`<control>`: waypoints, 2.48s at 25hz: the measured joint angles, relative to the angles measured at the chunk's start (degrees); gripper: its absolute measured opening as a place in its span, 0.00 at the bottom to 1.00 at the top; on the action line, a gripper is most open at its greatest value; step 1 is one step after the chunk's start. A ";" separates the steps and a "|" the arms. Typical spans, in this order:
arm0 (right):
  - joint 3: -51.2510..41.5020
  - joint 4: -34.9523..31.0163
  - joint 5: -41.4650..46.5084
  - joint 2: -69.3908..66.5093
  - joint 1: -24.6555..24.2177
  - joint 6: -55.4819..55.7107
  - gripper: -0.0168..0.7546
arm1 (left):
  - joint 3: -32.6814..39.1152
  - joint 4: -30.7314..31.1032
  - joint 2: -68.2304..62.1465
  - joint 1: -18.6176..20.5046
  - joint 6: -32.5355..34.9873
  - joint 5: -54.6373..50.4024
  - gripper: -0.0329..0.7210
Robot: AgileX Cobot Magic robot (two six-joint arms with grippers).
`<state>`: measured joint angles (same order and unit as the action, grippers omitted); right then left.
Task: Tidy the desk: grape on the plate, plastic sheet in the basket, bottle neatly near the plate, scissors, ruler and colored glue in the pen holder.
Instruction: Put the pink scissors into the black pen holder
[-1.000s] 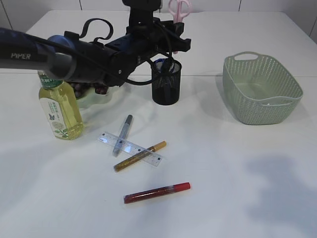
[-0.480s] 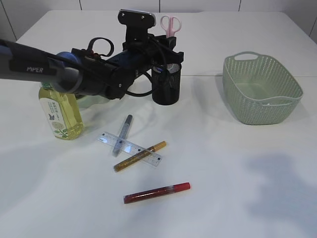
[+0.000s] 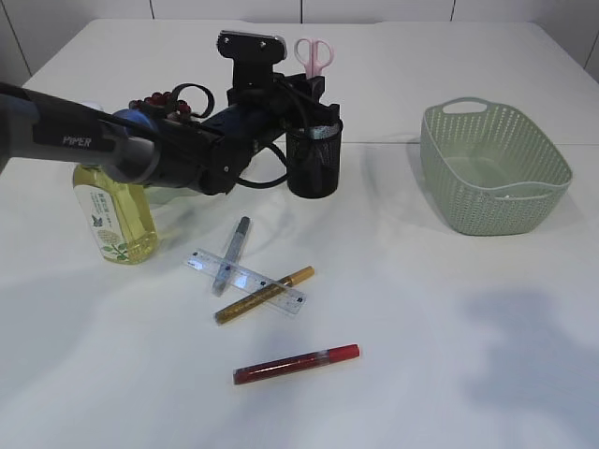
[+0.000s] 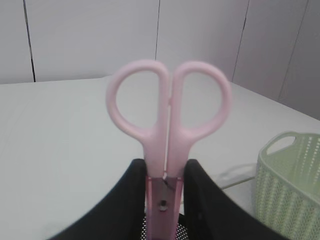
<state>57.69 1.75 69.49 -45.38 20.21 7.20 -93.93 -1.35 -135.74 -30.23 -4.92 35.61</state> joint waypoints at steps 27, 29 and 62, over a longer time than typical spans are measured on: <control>0.00 0.21 -1.68 0.00 0.00 0.00 0.49 | -0.76 0.00 -0.76 0.00 -0.17 -2.40 0.34; 0.00 0.21 -1.61 0.00 0.00 0.00 0.49 | -0.76 0.00 -0.76 0.00 -0.26 -2.40 0.35; 3.94 -7.12 0.34 -10.38 0.00 -6.86 0.49 | -0.76 0.13 34.33 0.00 -0.40 -83.14 0.37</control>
<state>61.63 -5.37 69.84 -55.76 20.21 0.34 -94.69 -1.22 -101.41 -30.23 -5.33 -47.52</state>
